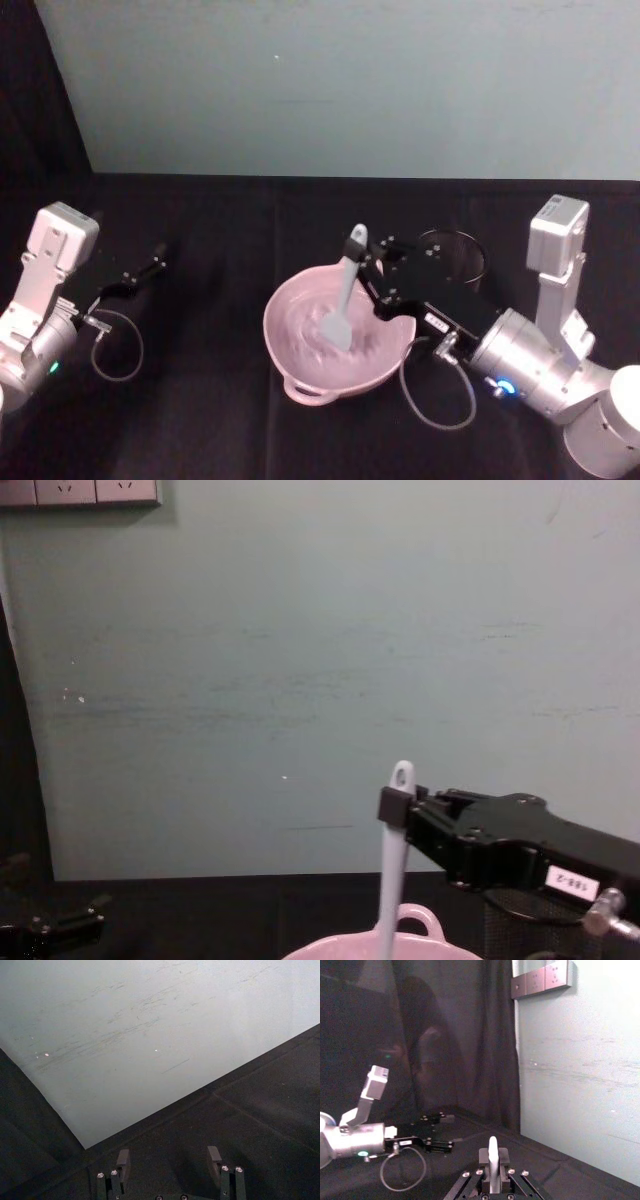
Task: Use the one hand to pick up the spoon and stir the clear water in the bowl.
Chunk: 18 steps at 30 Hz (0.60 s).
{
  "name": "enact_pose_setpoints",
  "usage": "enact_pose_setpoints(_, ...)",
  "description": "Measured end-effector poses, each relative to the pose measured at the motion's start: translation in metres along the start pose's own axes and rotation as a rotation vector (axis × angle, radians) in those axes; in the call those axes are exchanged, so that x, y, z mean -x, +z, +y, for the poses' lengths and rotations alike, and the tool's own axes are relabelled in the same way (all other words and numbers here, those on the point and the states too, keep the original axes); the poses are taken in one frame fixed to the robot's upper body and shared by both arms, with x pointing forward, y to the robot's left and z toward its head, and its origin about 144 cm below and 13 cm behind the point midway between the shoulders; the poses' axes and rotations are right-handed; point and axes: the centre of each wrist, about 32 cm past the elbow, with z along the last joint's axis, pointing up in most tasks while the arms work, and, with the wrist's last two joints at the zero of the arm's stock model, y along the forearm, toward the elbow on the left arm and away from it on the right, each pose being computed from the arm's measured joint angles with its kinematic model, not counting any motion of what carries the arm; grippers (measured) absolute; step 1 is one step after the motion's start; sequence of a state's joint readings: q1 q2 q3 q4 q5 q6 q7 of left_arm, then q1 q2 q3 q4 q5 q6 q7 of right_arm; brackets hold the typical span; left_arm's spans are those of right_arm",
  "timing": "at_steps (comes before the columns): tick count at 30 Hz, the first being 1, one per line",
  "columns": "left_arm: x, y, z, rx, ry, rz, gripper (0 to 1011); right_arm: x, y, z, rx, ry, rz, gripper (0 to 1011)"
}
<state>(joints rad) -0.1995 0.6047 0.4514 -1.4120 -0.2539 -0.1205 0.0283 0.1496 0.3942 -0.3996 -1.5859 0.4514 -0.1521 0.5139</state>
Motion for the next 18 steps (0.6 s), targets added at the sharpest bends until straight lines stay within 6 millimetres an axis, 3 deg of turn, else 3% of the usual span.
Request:
enact_pose_setpoints(9,0.000,0.000,0.000,0.000,0.000,0.000,1005,0.008,-0.006,0.013,-0.011,0.023,0.028,110)
enact_pose_setpoints(18,0.000,0.000,0.000,0.000,0.000,0.000,1005,-0.003,-0.015,0.024,-0.022,-0.009,0.051,110)
